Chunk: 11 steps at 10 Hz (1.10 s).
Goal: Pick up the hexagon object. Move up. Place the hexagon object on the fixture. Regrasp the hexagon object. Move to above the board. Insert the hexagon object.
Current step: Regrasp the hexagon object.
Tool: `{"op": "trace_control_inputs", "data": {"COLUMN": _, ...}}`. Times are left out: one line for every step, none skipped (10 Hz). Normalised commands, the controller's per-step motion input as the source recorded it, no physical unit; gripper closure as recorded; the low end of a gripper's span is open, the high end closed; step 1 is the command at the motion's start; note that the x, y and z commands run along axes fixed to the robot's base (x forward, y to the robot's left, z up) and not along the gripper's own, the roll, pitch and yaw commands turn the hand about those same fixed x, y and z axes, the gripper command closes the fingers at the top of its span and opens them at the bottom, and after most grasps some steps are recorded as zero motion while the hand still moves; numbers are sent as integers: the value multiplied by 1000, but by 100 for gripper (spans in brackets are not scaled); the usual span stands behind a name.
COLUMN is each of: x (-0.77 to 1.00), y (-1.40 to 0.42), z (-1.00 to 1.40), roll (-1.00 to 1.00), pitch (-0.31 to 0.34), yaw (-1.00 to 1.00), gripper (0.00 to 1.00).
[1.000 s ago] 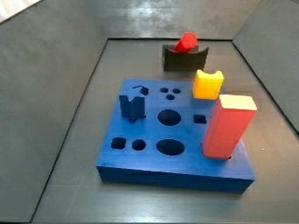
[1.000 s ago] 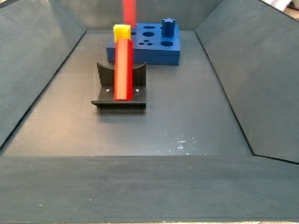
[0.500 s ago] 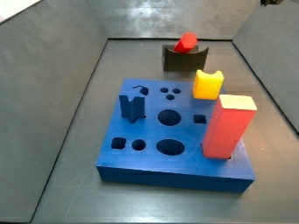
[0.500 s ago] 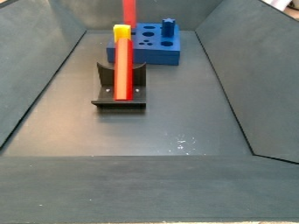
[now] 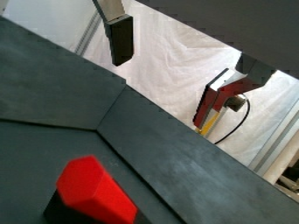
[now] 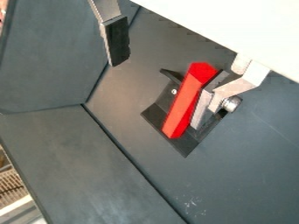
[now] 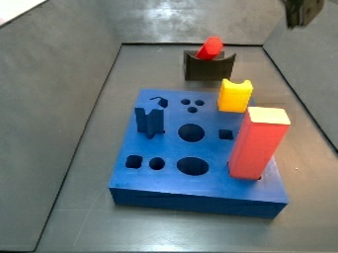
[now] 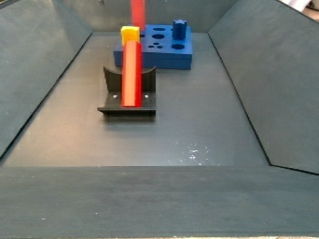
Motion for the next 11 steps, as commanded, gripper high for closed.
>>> {"op": "trace_control_inputs", "data": {"x": 73, "y": 31, "z": -1000, "roll": 128, "pitch": -90, "yaw": 118, "gripper": 0}}
{"op": "trace_control_inputs", "data": {"x": 83, "y": 27, "z": -1000, "roll": 96, "pitch": -105, "yaw": 74, "gripper": 0}}
{"op": "trace_control_inputs", "data": {"x": 90, "y": 25, "z": -1000, "roll": 83, "pitch": -108, "yaw": 42, "gripper": 0}}
{"op": "trace_control_inputs", "data": {"x": 95, "y": 18, "z": -1000, "roll": 79, "pitch": -101, "yaw": 7, "gripper": 0}}
{"op": "trace_control_inputs", "data": {"x": 97, "y": 16, "z": -1000, "roll": 77, "pitch": -95, "yaw": -7, "gripper": 0}}
{"op": "trace_control_inputs", "data": {"x": 101, "y": 12, "z": -1000, "roll": 68, "pitch": -67, "yaw": -29, "gripper": 0}}
{"op": "trace_control_inputs", "data": {"x": 104, "y": 13, "z": -992, "roll": 68, "pitch": -55, "yaw": -38, "gripper": 0}}
{"op": "trace_control_inputs", "data": {"x": 88, "y": 4, "z": -806, "roll": 66, "pitch": -28, "yaw": -38, "gripper": 0}}
{"op": "trace_control_inputs", "data": {"x": 81, "y": 3, "z": -714, "roll": 68, "pitch": -14, "yaw": -36, "gripper": 0}}
{"op": "trace_control_inputs", "data": {"x": 77, "y": -2, "z": -541, "roll": 67, "pitch": 5, "yaw": -23, "gripper": 0}}
{"op": "trace_control_inputs", "data": {"x": 76, "y": -1, "z": -416, "roll": 71, "pitch": 19, "yaw": -15, "gripper": 0}}
